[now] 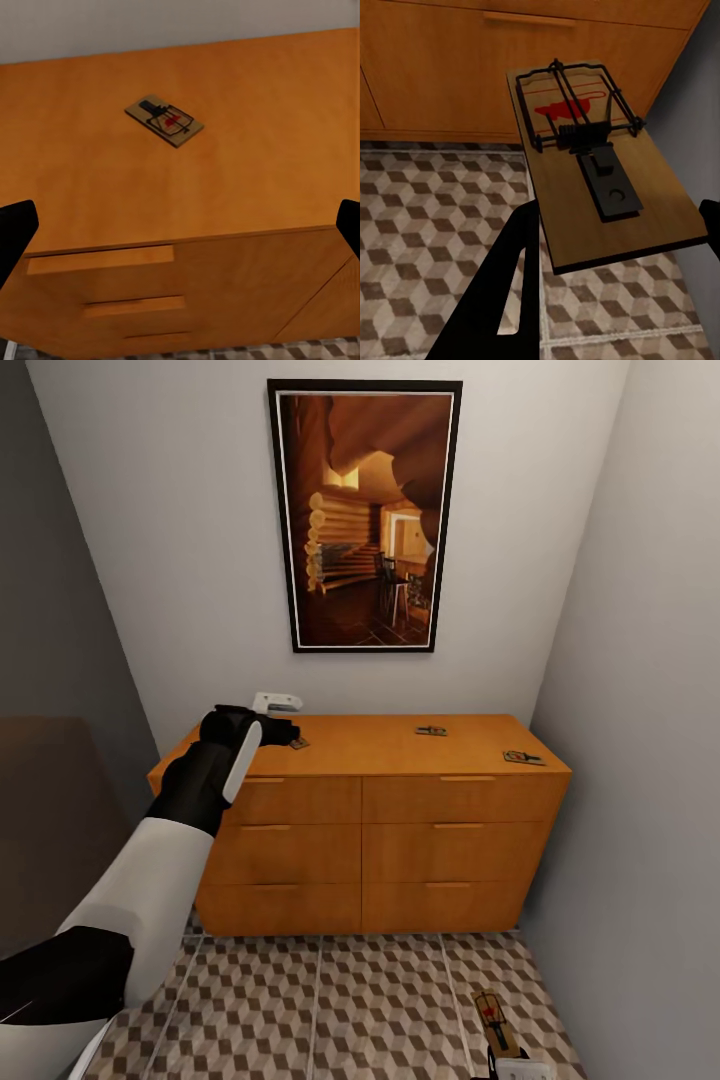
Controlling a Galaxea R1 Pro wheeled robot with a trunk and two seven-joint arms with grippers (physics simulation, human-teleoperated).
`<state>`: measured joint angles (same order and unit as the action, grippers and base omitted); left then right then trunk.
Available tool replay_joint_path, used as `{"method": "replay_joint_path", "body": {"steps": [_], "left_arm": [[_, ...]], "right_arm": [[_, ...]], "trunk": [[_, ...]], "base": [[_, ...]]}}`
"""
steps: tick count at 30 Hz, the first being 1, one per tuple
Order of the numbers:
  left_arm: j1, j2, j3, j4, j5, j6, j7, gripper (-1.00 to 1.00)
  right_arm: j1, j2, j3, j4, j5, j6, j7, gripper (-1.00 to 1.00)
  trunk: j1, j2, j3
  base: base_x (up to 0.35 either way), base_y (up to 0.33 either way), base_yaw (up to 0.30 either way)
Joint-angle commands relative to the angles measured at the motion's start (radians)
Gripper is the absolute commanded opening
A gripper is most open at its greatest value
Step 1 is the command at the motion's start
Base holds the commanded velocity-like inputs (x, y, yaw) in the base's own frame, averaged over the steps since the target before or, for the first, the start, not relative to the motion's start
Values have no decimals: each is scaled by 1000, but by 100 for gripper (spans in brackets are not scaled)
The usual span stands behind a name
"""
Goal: Take the four mousetraps from the cabinet in the bathroom and place them on the bathroom floor. Make sure all four end up on the same floor surface, and ensure that at least two of them are either under or directly next to the same bathroom sink.
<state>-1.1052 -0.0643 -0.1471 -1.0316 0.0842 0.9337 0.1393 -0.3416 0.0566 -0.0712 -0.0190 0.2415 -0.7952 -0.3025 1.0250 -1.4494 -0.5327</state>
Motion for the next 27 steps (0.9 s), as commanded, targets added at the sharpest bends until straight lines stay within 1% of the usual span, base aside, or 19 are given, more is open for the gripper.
{"method": "replay_joint_path", "body": {"steps": [1,9,13,16,19,20,22,23,26,27], "left_arm": [[-1,0,-1,-1,9,4,9,100],[-1,-11,-3,-2,9,5,5,100],[-1,-12,-4,-2,9,6,-12,100],[0,-12,-4,-2,9,6,-52,100],[0,-12,-6,-3,8,5,-122,100],[0,-12,-7,-3,8,5,-132,100],[-1,-12,-20,-4,8,5,-156,100],[-1,-11,-39,-4,8,5,-171,100],[0,-8,-73,-5,8,5,-194,100],[0,-5,-95,-5,8,5,-211,100]], "right_arm": [[-1,0,-7,1,9,-3,-3,-100],[-1,1,-7,1,9,-3,-3,-100],[-1,2,-7,1,9,-3,-3,-100],[-1,2,-7,1,9,-3,-3,-100],[-1,1,-7,1,9,-3,-3,-100],[-1,1,-7,1,9,-3,-3,-100],[-1,0,-7,1,9,-3,-3,-100],[-1,0,-7,1,9,-3,-3,-100],[-1,0,-7,1,9,-3,-3,-100],[-1,0,-7,1,9,-3,-3,-100]], "trunk": [[0,-1,-1],[0,-1,-1],[0,-1,-1],[0,-1,-1],[0,-1,-1],[0,-1,-1],[0,-1,-1],[0,-1,-1],[0,-1,-1],[0,-1,-1]], "base": [[0,0,0],[0,0,0],[0,0,0],[0,0,0],[0,0,0],[0,0,0],[0,0,0],[0,0,0],[0,0,0],[0,0,0]]}}
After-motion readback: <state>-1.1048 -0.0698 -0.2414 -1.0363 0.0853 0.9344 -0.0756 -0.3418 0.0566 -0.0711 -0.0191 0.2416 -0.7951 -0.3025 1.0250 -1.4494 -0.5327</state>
